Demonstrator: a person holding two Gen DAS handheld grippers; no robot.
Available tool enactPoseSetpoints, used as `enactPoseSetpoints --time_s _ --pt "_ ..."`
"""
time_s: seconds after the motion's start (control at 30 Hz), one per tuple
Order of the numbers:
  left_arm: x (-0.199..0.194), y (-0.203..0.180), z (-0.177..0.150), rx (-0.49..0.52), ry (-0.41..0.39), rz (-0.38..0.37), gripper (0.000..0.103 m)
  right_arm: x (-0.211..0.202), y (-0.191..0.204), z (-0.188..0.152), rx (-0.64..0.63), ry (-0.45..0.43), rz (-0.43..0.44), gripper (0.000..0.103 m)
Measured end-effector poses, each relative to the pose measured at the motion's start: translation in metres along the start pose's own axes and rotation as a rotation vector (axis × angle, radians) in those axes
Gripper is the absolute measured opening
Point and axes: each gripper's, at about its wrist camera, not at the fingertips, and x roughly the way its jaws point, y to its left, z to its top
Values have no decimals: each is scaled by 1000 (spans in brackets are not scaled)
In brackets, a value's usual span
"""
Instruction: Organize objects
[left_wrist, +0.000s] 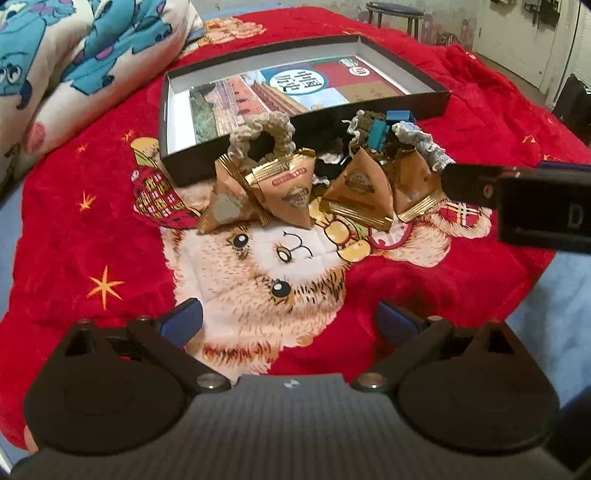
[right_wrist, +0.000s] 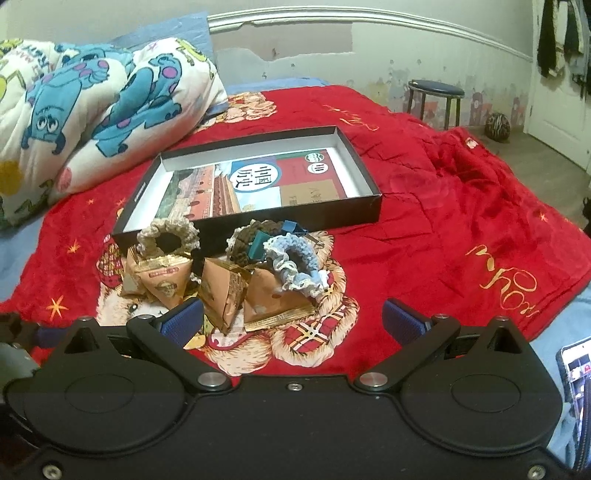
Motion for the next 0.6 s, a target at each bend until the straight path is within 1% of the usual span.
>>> enactPoseSetpoints --time_s 0.1,0.23,0.3,0.4,0.47,0.6 --pt "-2 -1 -1 11 -14 30 103 -1 -3 1 10 -3 -7 103" --pt "-5 1 1 4 -21 7 103 -2 -2 -1 -9 -16 -44 103" --pt "-5 2 1 4 -19 10 103 -3 -1 -1 -13 -21 -42 103" --pt "-6 0 1 14 -16 37 103 -3 -1 -1 -15 -24 -43 103" --pt "-8 -2 0 23 -31 51 103 -2 -2 0 -12 -20 -46 103" --pt "-8 -5 -1 46 -22 52 103 -1 -3 0 0 -14 -43 103"
